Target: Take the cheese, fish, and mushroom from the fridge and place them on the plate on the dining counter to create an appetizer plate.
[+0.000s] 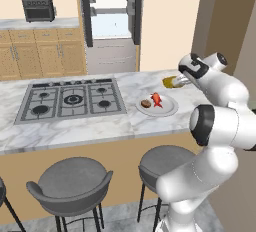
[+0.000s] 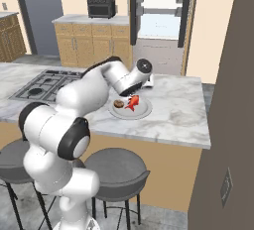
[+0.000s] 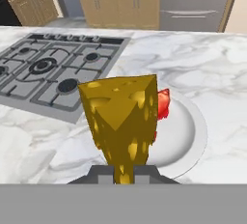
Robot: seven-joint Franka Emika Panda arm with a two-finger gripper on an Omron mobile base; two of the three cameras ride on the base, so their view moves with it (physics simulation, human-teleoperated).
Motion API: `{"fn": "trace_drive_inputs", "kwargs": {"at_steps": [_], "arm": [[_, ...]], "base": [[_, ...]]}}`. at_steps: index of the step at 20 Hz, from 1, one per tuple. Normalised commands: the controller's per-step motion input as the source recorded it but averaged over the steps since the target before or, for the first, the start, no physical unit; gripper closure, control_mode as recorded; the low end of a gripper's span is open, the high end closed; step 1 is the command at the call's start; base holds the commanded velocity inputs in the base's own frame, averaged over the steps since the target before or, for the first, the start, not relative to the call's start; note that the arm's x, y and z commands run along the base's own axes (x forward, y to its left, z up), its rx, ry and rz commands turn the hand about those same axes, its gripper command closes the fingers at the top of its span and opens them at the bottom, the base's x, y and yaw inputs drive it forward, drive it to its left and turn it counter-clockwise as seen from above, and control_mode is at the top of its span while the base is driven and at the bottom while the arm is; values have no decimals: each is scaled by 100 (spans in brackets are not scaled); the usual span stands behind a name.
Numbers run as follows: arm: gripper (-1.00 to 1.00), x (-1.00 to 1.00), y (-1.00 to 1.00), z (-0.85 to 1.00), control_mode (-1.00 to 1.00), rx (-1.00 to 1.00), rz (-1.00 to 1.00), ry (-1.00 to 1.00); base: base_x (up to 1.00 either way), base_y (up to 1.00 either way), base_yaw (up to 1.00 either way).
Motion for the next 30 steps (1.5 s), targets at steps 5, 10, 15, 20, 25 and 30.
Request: {"fn": "trace_drive_inputs", "kwargs": {"at_steps": [5, 10, 15, 20, 25, 30], "arm": [[100, 45, -19, -58, -100, -3, 0, 5], [100, 50, -28, -51, -100, 0, 0, 4], [100, 48, -27, -46, -100, 0, 0, 3], [100, 55, -3, -49, -100, 0, 0, 2], [100, 45, 0, -56, -100, -1, 0, 1], [100, 44, 0, -55, -100, -1, 0, 4]], "base": [[0, 0, 0], [0, 0, 0], [0, 0, 0], [0, 0, 0], [0, 0, 0], [0, 0, 0]]}}
